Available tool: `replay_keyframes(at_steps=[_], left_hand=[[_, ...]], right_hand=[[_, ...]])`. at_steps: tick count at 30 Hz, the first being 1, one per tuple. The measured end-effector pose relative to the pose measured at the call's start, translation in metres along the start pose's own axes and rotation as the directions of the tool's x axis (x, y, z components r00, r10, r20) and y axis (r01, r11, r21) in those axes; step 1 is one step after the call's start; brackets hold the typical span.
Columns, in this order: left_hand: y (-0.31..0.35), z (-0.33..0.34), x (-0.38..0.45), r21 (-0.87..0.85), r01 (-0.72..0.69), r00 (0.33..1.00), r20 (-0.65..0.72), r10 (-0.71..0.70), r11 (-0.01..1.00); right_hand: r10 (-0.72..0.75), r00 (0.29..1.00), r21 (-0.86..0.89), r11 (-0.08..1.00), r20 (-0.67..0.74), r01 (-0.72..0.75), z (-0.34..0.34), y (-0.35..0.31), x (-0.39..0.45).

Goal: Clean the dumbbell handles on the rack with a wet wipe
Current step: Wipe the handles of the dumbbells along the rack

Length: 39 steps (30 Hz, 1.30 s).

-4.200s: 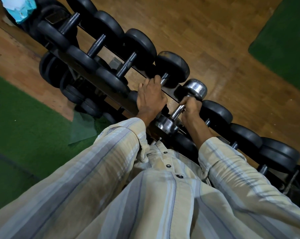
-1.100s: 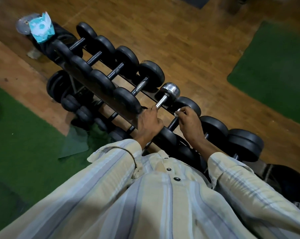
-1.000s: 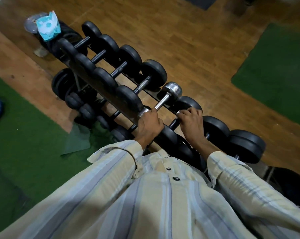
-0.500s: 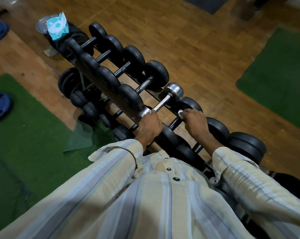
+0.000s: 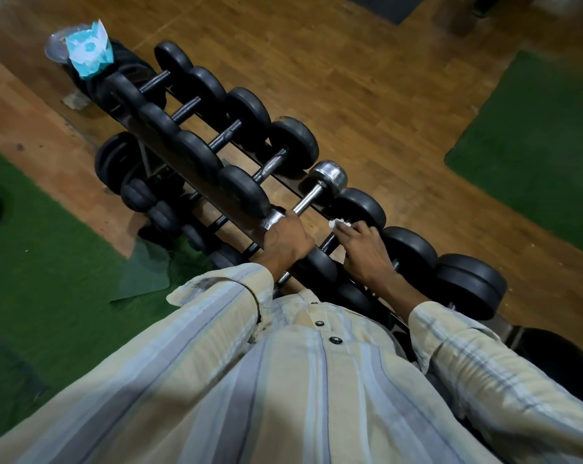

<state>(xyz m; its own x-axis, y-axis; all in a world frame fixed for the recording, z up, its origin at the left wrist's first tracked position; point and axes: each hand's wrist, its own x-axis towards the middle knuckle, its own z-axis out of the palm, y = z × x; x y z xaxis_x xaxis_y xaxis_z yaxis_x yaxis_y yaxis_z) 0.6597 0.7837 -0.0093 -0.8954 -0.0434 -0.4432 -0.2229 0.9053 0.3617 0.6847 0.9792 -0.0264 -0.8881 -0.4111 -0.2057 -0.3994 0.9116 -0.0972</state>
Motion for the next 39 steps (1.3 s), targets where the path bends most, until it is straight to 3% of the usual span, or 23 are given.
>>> replay_keyframes(at_steps=[2,5,7,9,12,14,17,18,19,21,25,30,35,37,39], left_hand=[[0.002,-0.003,0.002,0.002,0.020,0.999,0.033,-0.020,1.000],[0.002,-0.006,0.006,0.000,0.028,0.998,0.061,-0.028,1.000],[0.002,-0.008,0.007,0.007,0.026,0.997,0.070,-0.026,1.000],[0.002,-0.010,0.008,0.021,0.021,0.997,0.079,-0.022,1.000],[0.002,-0.014,0.007,0.035,0.013,0.996,0.086,-0.016,0.999],[0.003,-0.015,0.006,0.028,0.010,0.996,0.094,-0.013,1.000],[0.002,-0.016,0.004,0.020,0.013,0.995,0.099,-0.015,1.000],[0.002,-0.016,0.004,0.024,0.011,0.995,0.099,-0.014,1.000],[0.002,-0.017,0.004,0.028,0.009,0.995,0.100,-0.011,1.000],[0.002,-0.018,0.005,0.036,0.003,0.995,0.101,-0.006,0.999],[0.005,-0.019,0.007,0.055,0.004,0.996,0.089,-0.009,0.998],[0.009,-0.019,0.010,0.039,0.034,0.996,0.081,-0.037,0.999],[0.009,-0.021,0.010,0.026,0.037,0.994,0.105,-0.040,0.999],[0.008,-0.022,0.010,0.019,0.039,0.993,0.114,-0.041,0.999],[0.007,-0.023,0.011,0.006,0.043,0.992,0.122,-0.044,0.999]], right_hand=[[0.088,0.996,-0.060,0.994,0.004,-0.088,-0.003,0.000,0.003],[0.175,0.984,-0.012,0.985,0.011,-0.175,-0.002,-0.003,0.008],[0.214,0.976,0.111,0.972,-0.039,-0.209,0.007,-0.006,0.008],[0.331,0.939,0.344,0.895,-0.088,-0.283,0.016,-0.012,0.006],[0.592,0.806,0.678,0.591,0.004,-0.437,0.021,-0.022,0.009],[0.717,0.676,0.831,0.266,0.168,-0.489,0.020,-0.024,0.017],[0.707,0.522,0.874,-0.311,0.476,-0.374,0.022,-0.019,0.031],[0.690,0.488,0.845,-0.420,0.535,-0.331,0.024,-0.016,0.034],[0.682,0.467,0.826,-0.464,0.564,-0.320,0.028,-0.014,0.035],[0.666,0.475,0.815,-0.421,0.575,-0.397,0.030,-0.011,0.034],[0.549,0.596,0.756,-0.105,0.586,-0.646,0.025,-0.020,0.019],[0.589,0.644,0.761,0.072,0.489,-0.644,0.031,-0.019,0.014],[0.813,0.519,0.856,0.049,0.265,-0.514,0.026,-0.023,0.021],[0.858,0.442,0.878,-0.021,0.261,-0.478,0.023,-0.021,0.032],[0.864,0.363,0.865,-0.149,0.350,-0.479,0.017,-0.020,0.044]])
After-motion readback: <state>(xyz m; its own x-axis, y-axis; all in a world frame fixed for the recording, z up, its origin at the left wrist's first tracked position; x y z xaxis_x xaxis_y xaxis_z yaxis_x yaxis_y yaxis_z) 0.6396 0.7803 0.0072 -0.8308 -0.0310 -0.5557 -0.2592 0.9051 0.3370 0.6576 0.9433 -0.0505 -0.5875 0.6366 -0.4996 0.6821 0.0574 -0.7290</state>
